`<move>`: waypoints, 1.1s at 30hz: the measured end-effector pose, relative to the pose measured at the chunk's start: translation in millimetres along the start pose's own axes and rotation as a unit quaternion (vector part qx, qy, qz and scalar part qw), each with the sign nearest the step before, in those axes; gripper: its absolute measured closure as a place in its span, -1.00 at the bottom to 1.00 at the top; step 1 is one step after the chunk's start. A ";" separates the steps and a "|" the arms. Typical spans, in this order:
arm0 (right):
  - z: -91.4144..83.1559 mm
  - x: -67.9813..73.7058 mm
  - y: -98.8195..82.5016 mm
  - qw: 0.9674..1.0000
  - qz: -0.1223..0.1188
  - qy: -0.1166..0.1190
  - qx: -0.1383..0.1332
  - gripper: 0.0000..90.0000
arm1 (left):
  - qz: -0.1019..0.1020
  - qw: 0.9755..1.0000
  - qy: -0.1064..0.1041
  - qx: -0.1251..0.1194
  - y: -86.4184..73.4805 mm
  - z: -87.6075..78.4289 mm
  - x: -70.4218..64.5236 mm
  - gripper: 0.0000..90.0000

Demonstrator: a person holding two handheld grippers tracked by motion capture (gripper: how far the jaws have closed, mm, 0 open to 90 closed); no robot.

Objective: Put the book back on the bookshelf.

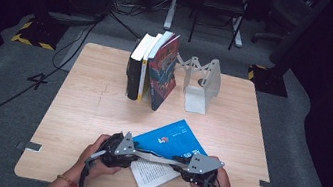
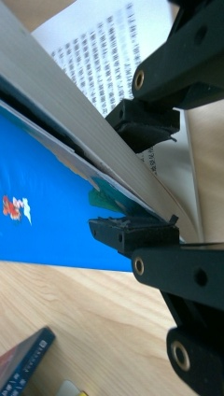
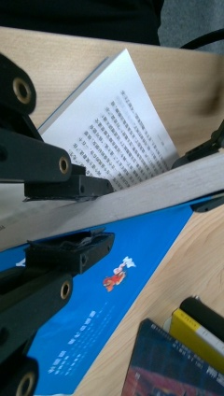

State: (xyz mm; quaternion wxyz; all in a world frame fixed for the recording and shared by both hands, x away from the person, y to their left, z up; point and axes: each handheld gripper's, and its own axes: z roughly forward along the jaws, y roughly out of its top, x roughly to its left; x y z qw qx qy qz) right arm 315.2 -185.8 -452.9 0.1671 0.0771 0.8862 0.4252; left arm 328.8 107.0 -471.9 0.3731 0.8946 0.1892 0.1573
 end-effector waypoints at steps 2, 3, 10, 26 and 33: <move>-1.3 -1.5 -0.3 1.000 0.006 -0.009 0.003 0.66 | 0.004 1.000 0.000 0.005 4.4 5.4 4.1 0.21; -1.6 -1.6 0.2 1.000 0.007 -0.013 0.006 0.66 | 0.004 1.000 -0.003 0.005 6.0 7.2 6.3 0.20; -3.0 -5.5 0.6 1.000 0.016 -0.012 0.010 0.65 | -0.012 0.999 -0.029 -0.012 14.3 5.6 1.0 0.15; -6.7 -16.4 -8.4 0.999 0.044 -0.006 0.000 0.17 | 0.041 0.997 -0.051 -0.050 35.8 4.3 -25.4 0.55; -21.3 -40.6 -41.3 0.997 0.061 -0.039 0.017 0.00 | 0.036 0.996 -0.063 -0.058 30.5 0.6 -17.0 0.60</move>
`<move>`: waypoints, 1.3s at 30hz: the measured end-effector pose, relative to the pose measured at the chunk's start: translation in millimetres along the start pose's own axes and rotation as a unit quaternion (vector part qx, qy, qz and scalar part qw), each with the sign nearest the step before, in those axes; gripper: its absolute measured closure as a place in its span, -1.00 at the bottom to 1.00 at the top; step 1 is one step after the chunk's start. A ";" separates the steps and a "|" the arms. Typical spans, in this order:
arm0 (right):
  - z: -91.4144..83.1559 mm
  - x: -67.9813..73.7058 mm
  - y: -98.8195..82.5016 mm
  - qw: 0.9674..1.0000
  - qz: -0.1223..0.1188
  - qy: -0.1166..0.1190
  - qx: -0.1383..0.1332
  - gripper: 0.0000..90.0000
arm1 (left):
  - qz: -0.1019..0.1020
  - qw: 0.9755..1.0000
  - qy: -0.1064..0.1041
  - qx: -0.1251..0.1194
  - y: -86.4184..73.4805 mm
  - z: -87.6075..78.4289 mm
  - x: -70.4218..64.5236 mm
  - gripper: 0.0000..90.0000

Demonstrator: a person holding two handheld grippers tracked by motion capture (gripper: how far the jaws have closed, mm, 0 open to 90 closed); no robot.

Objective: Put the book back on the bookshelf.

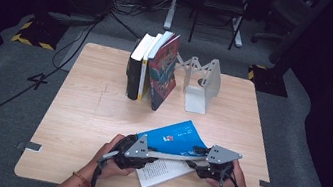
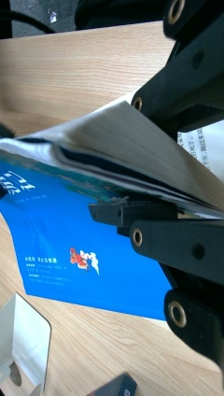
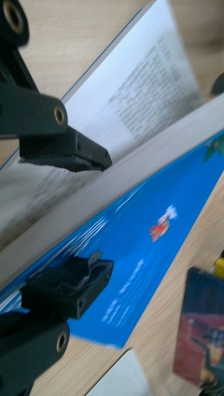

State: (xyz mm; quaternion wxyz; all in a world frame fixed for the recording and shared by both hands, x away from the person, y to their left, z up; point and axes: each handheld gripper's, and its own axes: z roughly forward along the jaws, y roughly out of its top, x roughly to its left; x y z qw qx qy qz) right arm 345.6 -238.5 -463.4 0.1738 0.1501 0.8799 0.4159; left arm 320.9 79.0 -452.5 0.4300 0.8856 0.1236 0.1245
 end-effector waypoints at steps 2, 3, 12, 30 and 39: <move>-2.2 -5.9 -6.0 1.000 0.009 0.003 -0.007 0.01 | -0.002 1.000 -0.002 -0.002 -2.0 -2.6 2.6 0.60; -3.5 -8.4 -7.8 1.000 0.008 0.002 -0.009 0.01 | -0.003 1.000 -0.002 -0.003 -3.0 -4.5 4.2 0.60; -3.3 -14.5 -12.0 1.000 0.012 -0.002 -0.028 0.21 | -0.014 1.000 -0.011 -0.010 -13.3 -18.1 19.4 0.59; 0.8 25.2 28.8 0.996 -0.086 0.026 -0.026 0.62 | -0.016 0.998 0.049 0.026 -19.1 -44.1 5.8 0.01; 4.1 25.3 33.4 0.996 -0.082 0.032 -0.031 0.56 | 0.003 0.998 0.045 0.034 -25.1 -42.7 6.7 0.53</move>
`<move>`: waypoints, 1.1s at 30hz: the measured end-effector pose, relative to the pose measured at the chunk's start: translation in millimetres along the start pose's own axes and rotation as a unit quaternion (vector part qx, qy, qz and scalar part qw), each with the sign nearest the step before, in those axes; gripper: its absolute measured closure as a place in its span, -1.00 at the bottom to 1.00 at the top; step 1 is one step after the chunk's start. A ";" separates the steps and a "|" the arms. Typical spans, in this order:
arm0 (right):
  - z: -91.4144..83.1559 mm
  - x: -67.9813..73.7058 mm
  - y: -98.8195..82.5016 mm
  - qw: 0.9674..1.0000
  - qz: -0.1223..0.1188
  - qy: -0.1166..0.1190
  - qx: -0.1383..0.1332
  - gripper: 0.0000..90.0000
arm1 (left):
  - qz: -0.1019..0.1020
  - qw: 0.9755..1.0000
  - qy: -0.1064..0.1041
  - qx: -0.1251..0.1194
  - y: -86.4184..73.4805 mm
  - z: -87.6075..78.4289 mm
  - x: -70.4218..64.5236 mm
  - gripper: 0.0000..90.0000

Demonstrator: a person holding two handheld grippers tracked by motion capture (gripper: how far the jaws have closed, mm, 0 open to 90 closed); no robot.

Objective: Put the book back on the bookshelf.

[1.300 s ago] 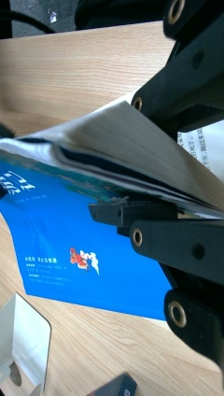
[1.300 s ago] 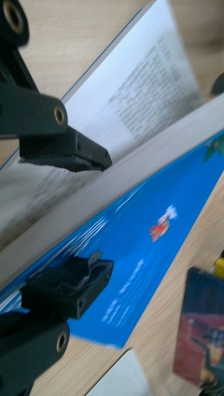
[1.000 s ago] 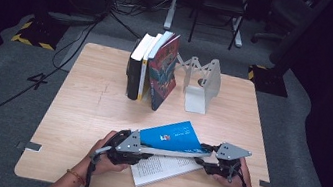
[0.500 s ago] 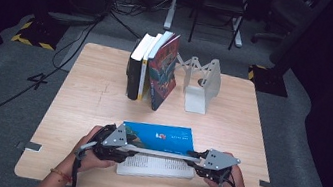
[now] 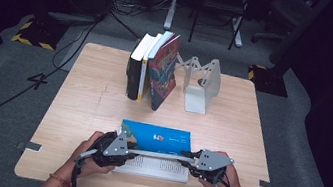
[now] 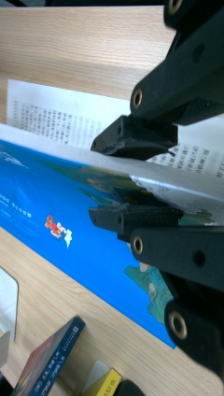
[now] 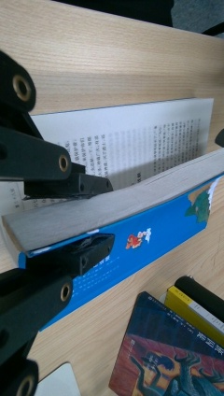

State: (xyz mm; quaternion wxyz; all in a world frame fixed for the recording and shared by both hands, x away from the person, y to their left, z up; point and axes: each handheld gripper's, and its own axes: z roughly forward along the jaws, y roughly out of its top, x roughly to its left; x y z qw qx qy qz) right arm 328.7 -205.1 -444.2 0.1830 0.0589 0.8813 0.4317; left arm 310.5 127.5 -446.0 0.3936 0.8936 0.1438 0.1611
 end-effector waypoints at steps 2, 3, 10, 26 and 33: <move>1.6 -2.1 -1.9 1.000 0.012 0.012 -0.007 0.51 | 0.003 1.000 -0.005 0.004 -2.3 1.6 1.4 0.55; 3.6 -4.1 -3.8 1.000 0.015 0.022 -0.007 0.45 | 0.003 1.000 -0.011 0.005 -3.7 2.9 2.5 0.55; 15.4 -19.4 -26.0 0.999 0.028 0.014 0.018 0.41 | -0.006 1.000 -0.017 0.003 -6.6 2.6 9.2 0.55; 11.6 -4.2 -3.5 0.999 -0.012 -0.017 0.030 0.55 | -0.021 0.998 0.026 0.049 19.7 11.4 -10.4 0.02; 11.2 0.6 1.7 1.000 -0.007 -0.017 0.020 0.55 | -0.027 0.997 0.054 0.054 27.1 26.4 -22.1 0.00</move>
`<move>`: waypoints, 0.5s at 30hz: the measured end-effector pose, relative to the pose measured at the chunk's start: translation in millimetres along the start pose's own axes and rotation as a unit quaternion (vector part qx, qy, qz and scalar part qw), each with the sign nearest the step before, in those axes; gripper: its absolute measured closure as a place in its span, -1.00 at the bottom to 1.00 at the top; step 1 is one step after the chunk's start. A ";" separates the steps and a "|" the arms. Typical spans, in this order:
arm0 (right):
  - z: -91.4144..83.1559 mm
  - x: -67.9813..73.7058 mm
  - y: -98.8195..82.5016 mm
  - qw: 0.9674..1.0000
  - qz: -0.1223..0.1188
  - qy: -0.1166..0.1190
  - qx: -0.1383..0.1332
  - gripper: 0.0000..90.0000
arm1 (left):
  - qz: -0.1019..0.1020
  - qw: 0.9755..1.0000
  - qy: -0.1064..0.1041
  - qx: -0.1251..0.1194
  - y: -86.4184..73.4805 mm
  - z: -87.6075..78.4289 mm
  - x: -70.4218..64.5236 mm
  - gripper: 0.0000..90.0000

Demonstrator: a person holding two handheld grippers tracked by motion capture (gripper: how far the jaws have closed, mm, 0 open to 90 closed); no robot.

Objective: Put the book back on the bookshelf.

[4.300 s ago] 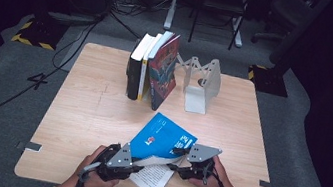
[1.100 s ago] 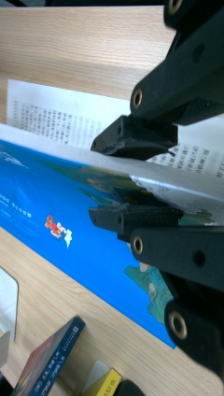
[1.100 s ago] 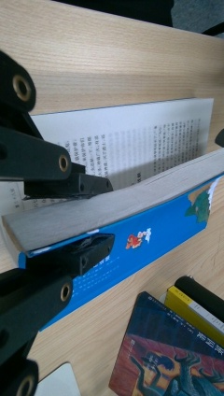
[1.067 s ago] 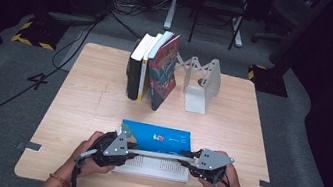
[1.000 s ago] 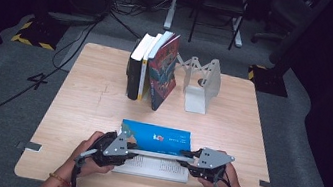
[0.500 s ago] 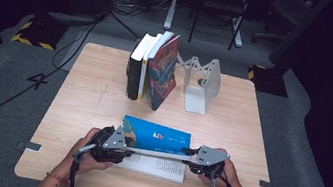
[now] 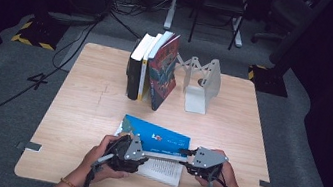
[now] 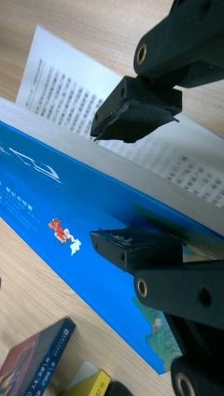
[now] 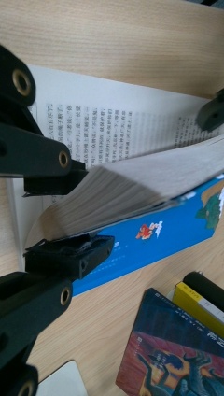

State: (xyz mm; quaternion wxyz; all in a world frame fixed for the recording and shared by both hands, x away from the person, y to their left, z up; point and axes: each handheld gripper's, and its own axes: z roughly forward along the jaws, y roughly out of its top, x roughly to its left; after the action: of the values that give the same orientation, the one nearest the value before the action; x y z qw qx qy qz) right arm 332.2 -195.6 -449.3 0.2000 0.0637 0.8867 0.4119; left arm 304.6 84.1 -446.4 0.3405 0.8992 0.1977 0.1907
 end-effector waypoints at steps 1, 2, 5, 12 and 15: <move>0.1 0.5 0.9 1.000 0.001 0.002 -0.002 0.55 | 0.001 1.000 0.001 -0.002 0.1 1.0 -0.9 0.00; 0.2 0.8 1.5 1.000 0.001 0.003 -0.004 0.55 | 0.003 1.000 0.013 -0.001 -0.1 2.4 -2.2 0.03; 1.3 3.8 4.3 1.000 -0.002 0.008 -0.008 0.55 | 0.011 1.000 0.015 -0.003 -4.1 3.3 1.1 0.38; 2.7 -1.1 0.2 0.999 0.021 0.032 -0.037 0.35 | 0.020 1.000 -0.007 -0.016 -11.9 3.5 8.2 0.49; 7.3 -9.3 -11.6 0.999 0.031 0.018 -0.019 0.30 | 0.012 1.000 -0.012 -0.022 -13.1 2.6 10.7 0.50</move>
State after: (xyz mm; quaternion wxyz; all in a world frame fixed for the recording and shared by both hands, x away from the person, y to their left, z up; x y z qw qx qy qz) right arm 344.2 -200.6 -459.5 0.1724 0.0801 0.8796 0.4360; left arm 311.9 96.9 -455.0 0.3606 0.8959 0.1785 0.1882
